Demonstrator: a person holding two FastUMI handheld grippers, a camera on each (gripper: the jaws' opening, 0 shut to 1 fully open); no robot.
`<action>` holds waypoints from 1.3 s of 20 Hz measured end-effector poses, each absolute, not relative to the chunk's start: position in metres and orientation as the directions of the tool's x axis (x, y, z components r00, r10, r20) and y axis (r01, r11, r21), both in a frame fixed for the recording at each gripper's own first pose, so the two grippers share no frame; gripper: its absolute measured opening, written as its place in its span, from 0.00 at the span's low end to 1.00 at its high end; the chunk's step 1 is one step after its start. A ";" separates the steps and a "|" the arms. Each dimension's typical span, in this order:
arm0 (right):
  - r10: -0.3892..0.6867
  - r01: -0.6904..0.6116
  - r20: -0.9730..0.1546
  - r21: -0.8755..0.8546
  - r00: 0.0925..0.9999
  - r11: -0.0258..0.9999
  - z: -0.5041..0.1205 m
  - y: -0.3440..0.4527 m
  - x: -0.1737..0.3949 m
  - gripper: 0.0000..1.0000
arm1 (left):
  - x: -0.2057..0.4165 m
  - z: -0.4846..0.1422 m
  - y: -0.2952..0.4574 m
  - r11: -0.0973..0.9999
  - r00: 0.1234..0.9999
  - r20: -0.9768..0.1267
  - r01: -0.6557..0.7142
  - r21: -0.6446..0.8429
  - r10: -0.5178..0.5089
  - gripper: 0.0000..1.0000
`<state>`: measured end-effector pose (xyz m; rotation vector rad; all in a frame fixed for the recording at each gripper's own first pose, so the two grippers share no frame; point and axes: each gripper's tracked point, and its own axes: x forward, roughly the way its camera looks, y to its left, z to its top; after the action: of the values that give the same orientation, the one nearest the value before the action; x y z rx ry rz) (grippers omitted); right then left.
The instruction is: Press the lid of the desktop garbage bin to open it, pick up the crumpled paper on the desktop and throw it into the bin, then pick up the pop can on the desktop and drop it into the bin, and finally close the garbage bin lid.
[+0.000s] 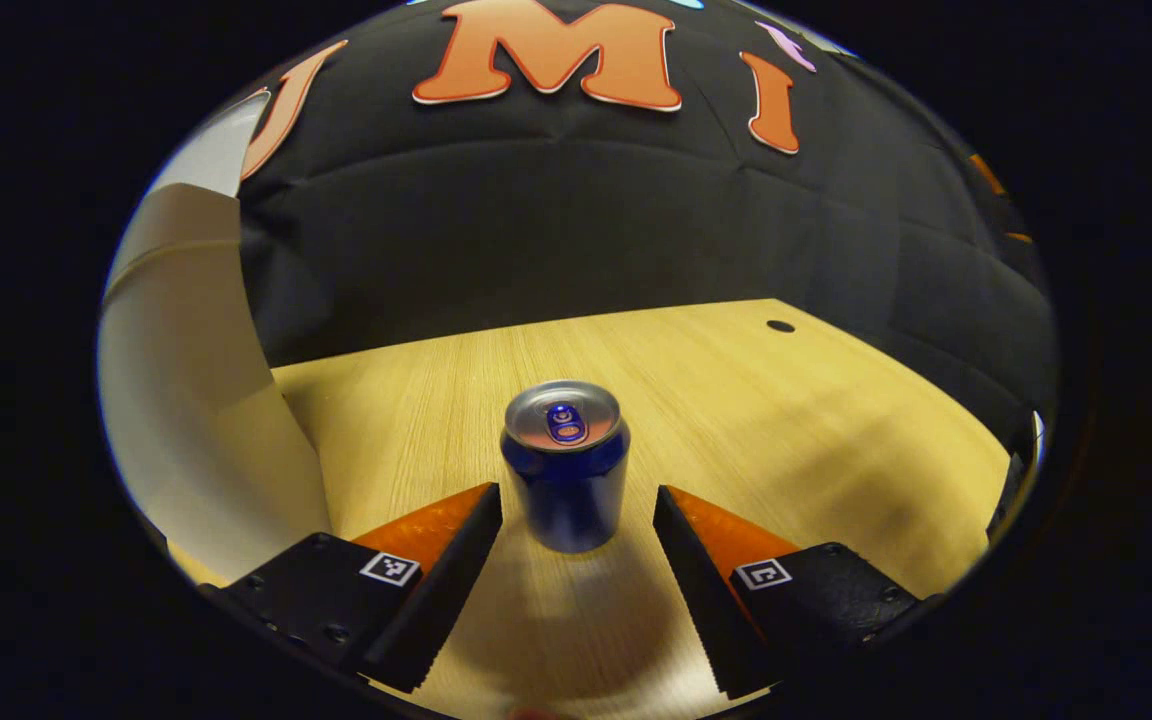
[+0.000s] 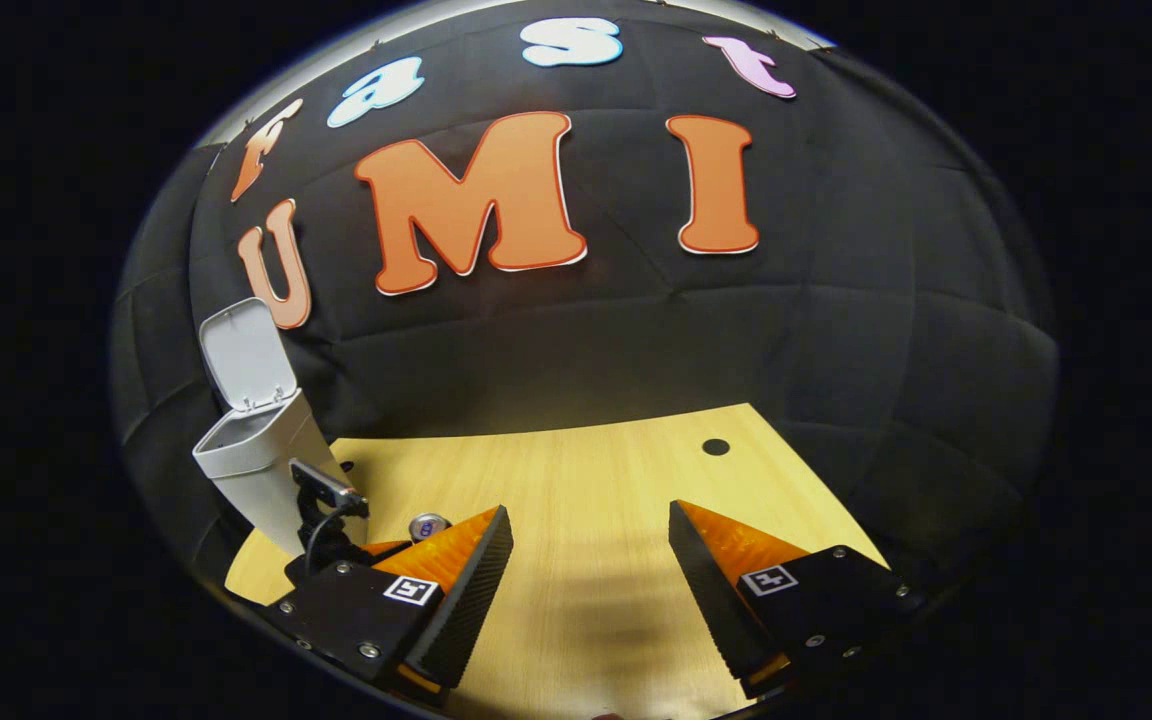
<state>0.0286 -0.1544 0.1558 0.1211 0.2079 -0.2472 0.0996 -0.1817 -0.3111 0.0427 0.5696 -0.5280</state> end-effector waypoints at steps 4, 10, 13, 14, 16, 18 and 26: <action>-0.272 0.300 -0.246 0.084 0.930 0.950 0.151 -0.165 0.017 0.94 | 0.133 -0.327 -0.203 0.851 0.723 -0.511 0.523 -0.035 -0.466 0.98; -0.228 0.257 -0.245 0.089 0.942 0.962 0.149 -0.146 0.031 0.94 | 0.121 -0.266 -0.187 0.855 0.765 -0.434 0.517 -0.025 -0.475 0.80; -0.167 0.192 -0.225 0.092 0.960 0.977 0.150 -0.128 0.050 0.94 | 0.121 -0.182 -0.152 0.885 0.830 -0.329 0.463 -0.047 -0.452 0.78; -0.145 0.169 -0.217 0.099 0.965 0.981 0.150 -0.122 0.058 0.94 | 0.121 -0.156 -0.130 0.901 0.850 -0.311 0.430 -0.055 -0.425 0.78; -0.109 0.134 -0.199 0.114 0.974 0.984 0.154 -0.112 0.072 0.94 | 0.105 -0.108 -0.088 0.925 0.877 -0.294 0.360 -0.122 -0.380 0.78; -0.078 0.103 -0.177 0.135 0.981 0.985 0.158 -0.104 0.083 0.94 | 0.093 -0.075 -0.046 0.947 0.909 -0.273 0.284 -0.149 -0.315 0.78; -0.010 0.034 -0.137 0.178 0.991 0.983 0.172 -0.083 0.103 0.94 | 0.124 0.022 0.123 0.993 0.982 -0.184 0.009 -0.119 -0.031 0.77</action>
<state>0.1033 -0.0827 0.1719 0.1815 0.1359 -0.0224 0.1238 0.1228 0.0216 -0.1181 0.1867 -0.0204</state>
